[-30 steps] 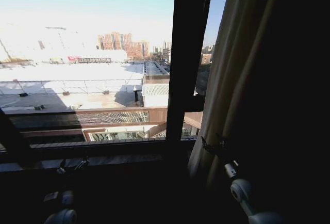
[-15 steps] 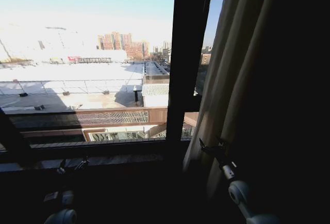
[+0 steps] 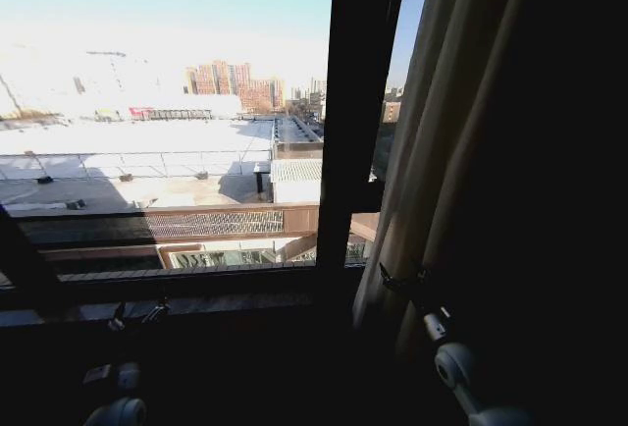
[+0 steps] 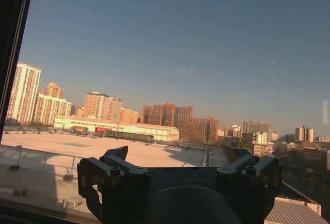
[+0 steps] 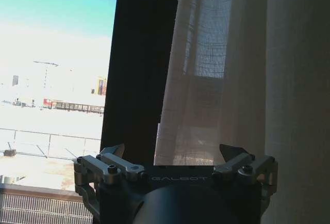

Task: Open the curtains by pulling them apart, changing their state from closed to fully open.

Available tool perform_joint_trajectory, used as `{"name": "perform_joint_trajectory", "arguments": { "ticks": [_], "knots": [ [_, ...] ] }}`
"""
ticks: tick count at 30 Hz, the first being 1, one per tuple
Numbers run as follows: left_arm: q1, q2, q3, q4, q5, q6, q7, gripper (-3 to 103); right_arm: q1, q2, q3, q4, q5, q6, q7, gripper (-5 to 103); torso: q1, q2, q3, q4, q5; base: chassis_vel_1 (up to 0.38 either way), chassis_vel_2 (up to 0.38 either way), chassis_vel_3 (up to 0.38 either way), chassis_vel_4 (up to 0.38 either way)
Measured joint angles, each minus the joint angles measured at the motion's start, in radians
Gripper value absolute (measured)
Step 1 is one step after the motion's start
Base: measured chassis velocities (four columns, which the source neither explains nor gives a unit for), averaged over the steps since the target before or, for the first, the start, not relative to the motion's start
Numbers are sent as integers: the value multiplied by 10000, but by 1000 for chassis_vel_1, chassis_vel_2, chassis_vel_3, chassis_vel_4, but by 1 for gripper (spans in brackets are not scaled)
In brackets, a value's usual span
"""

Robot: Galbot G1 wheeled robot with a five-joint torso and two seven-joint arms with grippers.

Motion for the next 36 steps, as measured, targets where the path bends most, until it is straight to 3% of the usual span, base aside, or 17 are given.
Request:
{"name": "perform_joint_trajectory", "arguments": {
  "ticks": [12, 36],
  "knots": [
    [0, 0, 0, 0, 0, 0, 1, 100, 6, -1, 1, -9, 2, 0, 0, 100, -5, 2, -2, 0, -3, 217, 149, -226, -137],
    [0, 0, -3, 0, 0, 0, 1, 100, 9, -2, 1, -13, 3, 8, -4, 100, -5, 2, -2, 0, 0, 338, 346, -342, -338]
  ]
}}
